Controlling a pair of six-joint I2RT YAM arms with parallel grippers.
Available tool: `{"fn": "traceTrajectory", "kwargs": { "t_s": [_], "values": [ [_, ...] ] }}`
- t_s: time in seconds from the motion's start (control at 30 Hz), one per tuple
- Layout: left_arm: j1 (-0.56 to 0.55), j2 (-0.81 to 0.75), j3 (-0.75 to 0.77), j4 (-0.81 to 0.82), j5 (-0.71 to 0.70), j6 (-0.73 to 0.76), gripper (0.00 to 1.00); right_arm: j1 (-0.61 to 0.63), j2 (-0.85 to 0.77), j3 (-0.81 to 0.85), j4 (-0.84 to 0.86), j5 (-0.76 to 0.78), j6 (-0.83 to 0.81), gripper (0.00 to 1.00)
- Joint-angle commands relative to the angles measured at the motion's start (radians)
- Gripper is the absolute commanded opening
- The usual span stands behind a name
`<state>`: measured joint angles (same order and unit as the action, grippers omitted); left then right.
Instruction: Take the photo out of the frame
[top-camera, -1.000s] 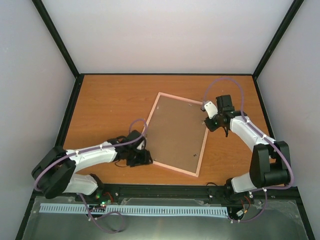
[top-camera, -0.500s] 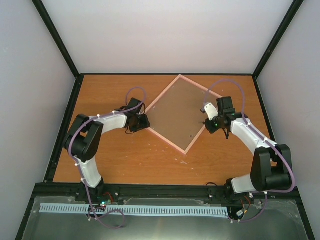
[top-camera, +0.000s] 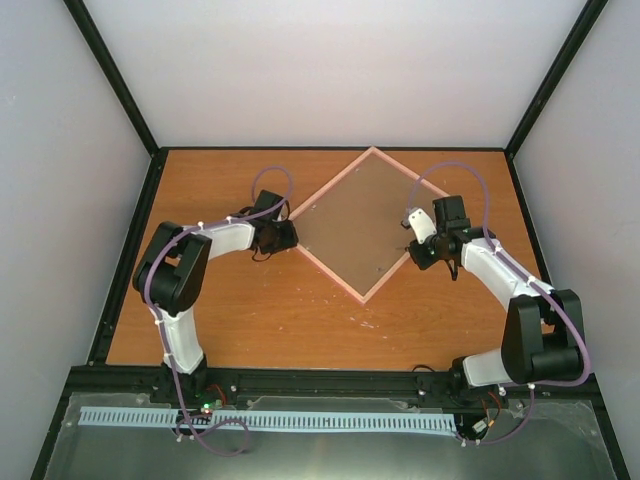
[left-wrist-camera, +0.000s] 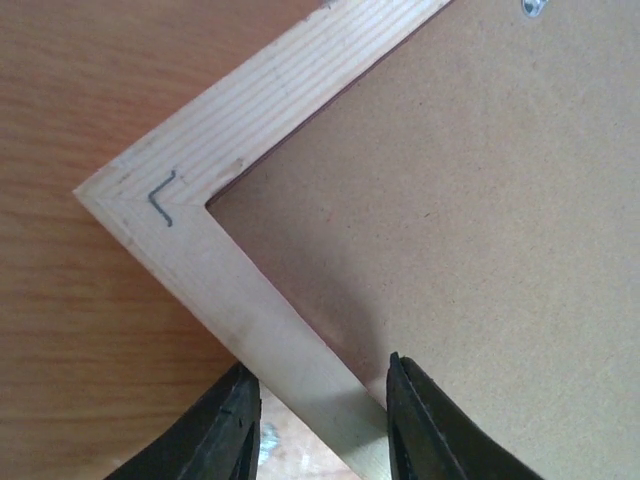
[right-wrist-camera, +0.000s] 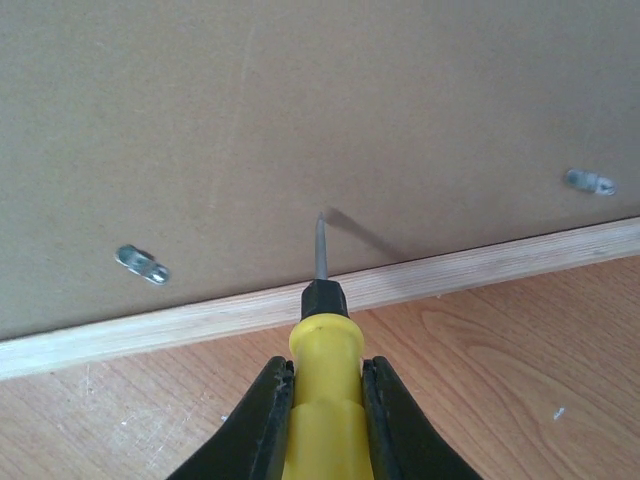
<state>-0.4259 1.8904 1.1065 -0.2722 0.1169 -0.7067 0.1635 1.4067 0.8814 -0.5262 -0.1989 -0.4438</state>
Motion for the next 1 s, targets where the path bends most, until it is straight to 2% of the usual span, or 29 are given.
{"fn": "traceTrajectory", "kwargs": {
  "t_s": [0.0,0.13,0.23,0.27,0.37,0.5,0.73,0.97],
  "values": [
    [0.094,0.030,-0.101,-0.105,-0.020,0.152,0.29,-0.005,-0.035,-0.005,0.015,-0.013,0.006,0.03],
    [0.159,-0.041,-0.148,-0.123,-0.024,0.213,0.28,-0.005,-0.045,-0.011,0.016,-0.034,0.001,0.03],
    [0.189,-0.062,-0.125,-0.120,-0.007,0.204,0.29,-0.005,-0.039,-0.009,0.020,-0.037,0.003,0.03],
    [0.190,-0.056,-0.098,-0.128,-0.014,0.196,0.30,-0.005,-0.036,-0.007,0.018,-0.039,0.004,0.03],
    [0.188,-0.057,-0.011,-0.159,-0.023,0.159,0.43,-0.005,-0.031,-0.004,0.011,-0.045,0.005,0.03],
    [0.134,-0.155,-0.015,-0.175,-0.091,0.090,0.50,-0.008,-0.040,-0.011,0.012,-0.045,0.004,0.03],
    [0.017,-0.297,-0.164,-0.157,-0.061,-0.054,0.55,-0.010,-0.035,-0.011,0.018,-0.063,0.003,0.03],
    [-0.083,-0.281,-0.183,-0.148,-0.055,-0.113,0.56,-0.010,-0.033,-0.012,0.010,-0.077,0.001,0.03]
  ]
}}
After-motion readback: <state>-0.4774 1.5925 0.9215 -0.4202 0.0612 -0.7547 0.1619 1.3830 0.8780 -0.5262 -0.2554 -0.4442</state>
